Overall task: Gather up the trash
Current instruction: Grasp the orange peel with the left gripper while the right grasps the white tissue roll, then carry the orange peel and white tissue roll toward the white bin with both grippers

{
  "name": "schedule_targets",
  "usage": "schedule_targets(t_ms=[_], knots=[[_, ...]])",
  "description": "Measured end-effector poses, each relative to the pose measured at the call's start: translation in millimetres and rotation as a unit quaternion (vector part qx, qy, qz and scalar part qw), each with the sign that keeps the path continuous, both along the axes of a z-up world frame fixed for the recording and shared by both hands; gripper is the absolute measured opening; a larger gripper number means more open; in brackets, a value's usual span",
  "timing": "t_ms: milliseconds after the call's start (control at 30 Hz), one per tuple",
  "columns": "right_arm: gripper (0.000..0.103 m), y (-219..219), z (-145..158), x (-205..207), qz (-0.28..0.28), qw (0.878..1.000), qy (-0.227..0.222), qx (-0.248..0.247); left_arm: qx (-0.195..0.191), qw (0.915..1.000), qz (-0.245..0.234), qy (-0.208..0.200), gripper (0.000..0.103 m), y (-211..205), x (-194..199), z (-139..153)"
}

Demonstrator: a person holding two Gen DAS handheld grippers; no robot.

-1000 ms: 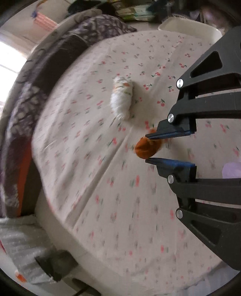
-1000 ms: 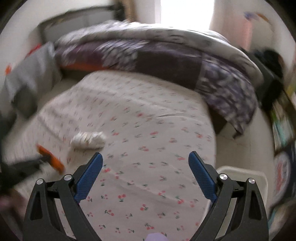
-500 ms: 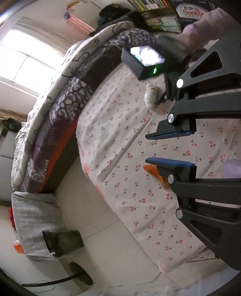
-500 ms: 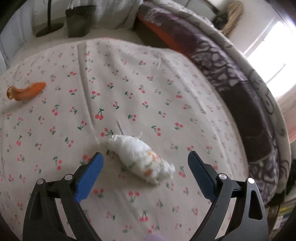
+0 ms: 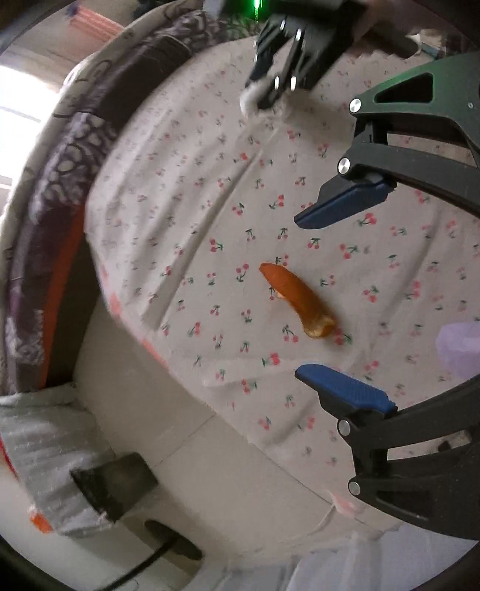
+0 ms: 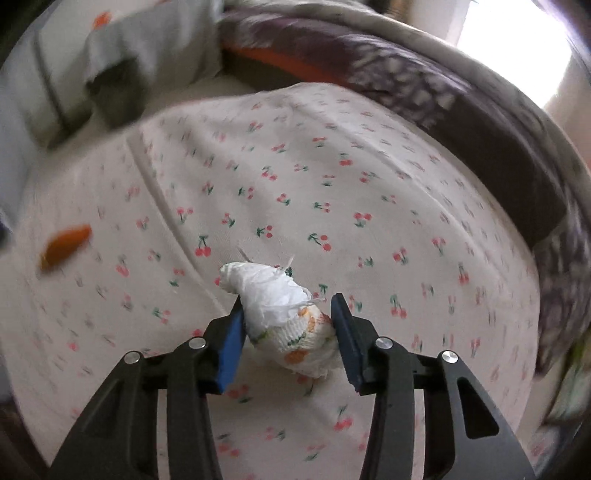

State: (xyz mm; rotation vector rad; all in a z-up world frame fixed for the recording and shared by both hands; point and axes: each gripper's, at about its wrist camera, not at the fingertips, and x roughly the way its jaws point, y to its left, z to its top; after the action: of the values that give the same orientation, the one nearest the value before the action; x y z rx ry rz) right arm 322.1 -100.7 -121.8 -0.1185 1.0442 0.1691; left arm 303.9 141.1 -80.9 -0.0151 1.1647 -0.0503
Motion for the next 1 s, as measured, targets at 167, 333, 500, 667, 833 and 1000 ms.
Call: schedule_targets(t_ms=[167,333,500,667,833,1000], knots=[[0.045,-4.4,12.7,-15.1,-0.028,0.999,-0.002,0.045,0.022,0.9991,-0.013,0.034,0.071,-7.5,13.9,-37.8],[0.046,-1.3,19.5,-26.8,-0.037,0.996,-0.009,0.08,0.053,0.9978,-0.014,0.038,0.038,-6.3,19.0,-59.5],[0.046,6.1,38.9,-36.1,-0.035,0.995,-0.043,0.086,0.04,0.9985,0.029,0.023,0.022,15.7,15.3,-52.6],[0.046,5.9,73.9,-54.0,-0.042,0.99,-0.091,0.099,0.023,0.9962,0.073,-0.041,0.021,34.7,2.6,-10.8],[0.046,-1.0,103.4,-76.4,-0.059,0.984,-0.134,0.099,-0.001,0.9875,0.092,-0.128,0.021,28.3,-27.4,50.8],[0.046,-19.3,124.6,-101.3,-0.085,0.977,-0.163,0.108,-0.033,0.9771,0.103,-0.183,0.021,12.7,-52.3,88.0]])
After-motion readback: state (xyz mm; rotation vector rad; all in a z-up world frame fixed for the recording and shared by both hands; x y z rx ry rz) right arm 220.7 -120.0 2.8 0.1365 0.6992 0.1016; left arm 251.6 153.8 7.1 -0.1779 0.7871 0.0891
